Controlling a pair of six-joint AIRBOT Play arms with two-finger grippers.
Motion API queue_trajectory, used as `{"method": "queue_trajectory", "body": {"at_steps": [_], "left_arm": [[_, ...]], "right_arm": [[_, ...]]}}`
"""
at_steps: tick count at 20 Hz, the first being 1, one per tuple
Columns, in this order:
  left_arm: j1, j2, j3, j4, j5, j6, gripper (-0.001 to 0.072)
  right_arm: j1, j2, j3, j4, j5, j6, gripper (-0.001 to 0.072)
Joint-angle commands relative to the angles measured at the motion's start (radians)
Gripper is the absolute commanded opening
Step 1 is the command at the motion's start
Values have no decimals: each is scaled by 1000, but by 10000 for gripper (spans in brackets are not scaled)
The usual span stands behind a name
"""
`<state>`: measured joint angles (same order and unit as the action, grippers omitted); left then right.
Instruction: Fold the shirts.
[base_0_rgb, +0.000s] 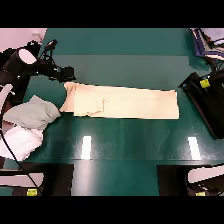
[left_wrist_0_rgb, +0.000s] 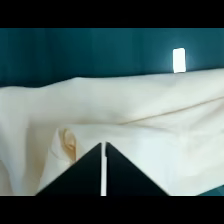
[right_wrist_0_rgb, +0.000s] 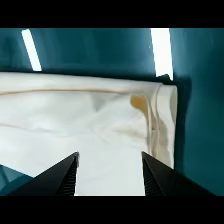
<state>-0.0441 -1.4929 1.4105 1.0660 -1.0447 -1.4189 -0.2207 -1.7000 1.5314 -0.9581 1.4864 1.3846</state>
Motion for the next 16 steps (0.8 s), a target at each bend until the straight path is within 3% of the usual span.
{"method": "queue_trajectory", "body": {"at_steps": [1,4,6,11,12,14,15,16], "left_arm": [[0,4,13,-6,-108,31,33],[0,3,10,-54,-146,31,33],[-10,3,3,-81,-139,32,32],[-127,-13,-2,-79,-45,31,23],[-155,-26,-2,-78,-26,25,23],[-209,-58,-2,-80,3,-4,23],[-241,-81,5,-80,21,-14,23],[-272,-108,22,-80,34,-18,22]], "right_arm": [[-63,-6,-79,16,54,-69,466],[-112,-6,-211,24,23,-122,485],[-132,-6,-290,25,-22,-130,618],[-89,-10,-397,138,-82,-225,587],[-68,-11,-397,138,-103,-225,545],[-29,-11,-388,148,-145,-235,294],[-11,-10,-370,147,-151,-247,134],[1,-10,-342,146,-136,-254,30]]}}
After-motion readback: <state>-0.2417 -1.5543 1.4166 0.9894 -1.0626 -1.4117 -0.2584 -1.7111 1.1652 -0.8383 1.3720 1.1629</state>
